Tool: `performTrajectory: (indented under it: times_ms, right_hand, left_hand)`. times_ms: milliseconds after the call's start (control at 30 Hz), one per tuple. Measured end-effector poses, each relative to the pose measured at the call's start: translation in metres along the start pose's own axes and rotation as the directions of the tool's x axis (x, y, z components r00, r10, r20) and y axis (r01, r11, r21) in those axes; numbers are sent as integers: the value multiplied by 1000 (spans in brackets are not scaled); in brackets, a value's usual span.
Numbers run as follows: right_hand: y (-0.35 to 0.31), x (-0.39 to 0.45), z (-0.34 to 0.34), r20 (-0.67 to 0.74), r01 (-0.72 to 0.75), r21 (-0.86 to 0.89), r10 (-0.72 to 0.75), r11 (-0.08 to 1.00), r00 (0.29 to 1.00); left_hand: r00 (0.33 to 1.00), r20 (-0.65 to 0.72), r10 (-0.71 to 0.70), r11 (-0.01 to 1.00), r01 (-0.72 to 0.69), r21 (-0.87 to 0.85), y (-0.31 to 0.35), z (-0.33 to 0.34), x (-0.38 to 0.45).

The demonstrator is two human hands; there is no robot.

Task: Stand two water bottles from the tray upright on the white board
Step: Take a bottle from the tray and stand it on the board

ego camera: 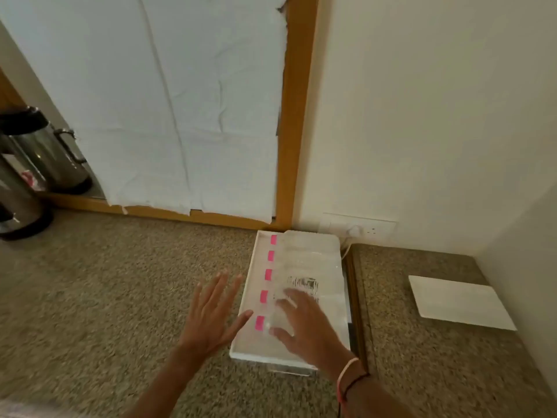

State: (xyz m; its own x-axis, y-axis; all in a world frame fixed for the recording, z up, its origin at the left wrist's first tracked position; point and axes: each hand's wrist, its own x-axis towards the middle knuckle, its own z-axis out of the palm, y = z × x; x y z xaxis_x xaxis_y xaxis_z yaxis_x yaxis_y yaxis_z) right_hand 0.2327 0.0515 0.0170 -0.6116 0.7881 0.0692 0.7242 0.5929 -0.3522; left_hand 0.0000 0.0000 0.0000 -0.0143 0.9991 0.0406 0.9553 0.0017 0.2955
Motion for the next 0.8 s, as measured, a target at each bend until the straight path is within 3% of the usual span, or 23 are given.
performTrajectory:
  times_ms: [100,300,367,500,800]
  right_hand:
    - [-20,5,34,56,187,-105,-182,977,982]
    - [-35,25,33,84,168,-276,-151,946,985]
    - [-38,23,17,36,160,-170,-157,972,987]
    - [-35,1,-31,-236,98,98,-72,990,969]
    - [0,-37,-66,-357,-44,252,136,967,924]
  left_hand:
    - [999,35,20,1000,-21,14,-21,24,-17]
    - [992,116,44,999,-47,19,-32,52,-29]
    - [991,128,35,999,-37,13,-33,51,-28]
    - [992,127,22,1000,-22,-1,-36,54,-27]
    - [993,120,20,1000,-21,4,-39,61,-26]
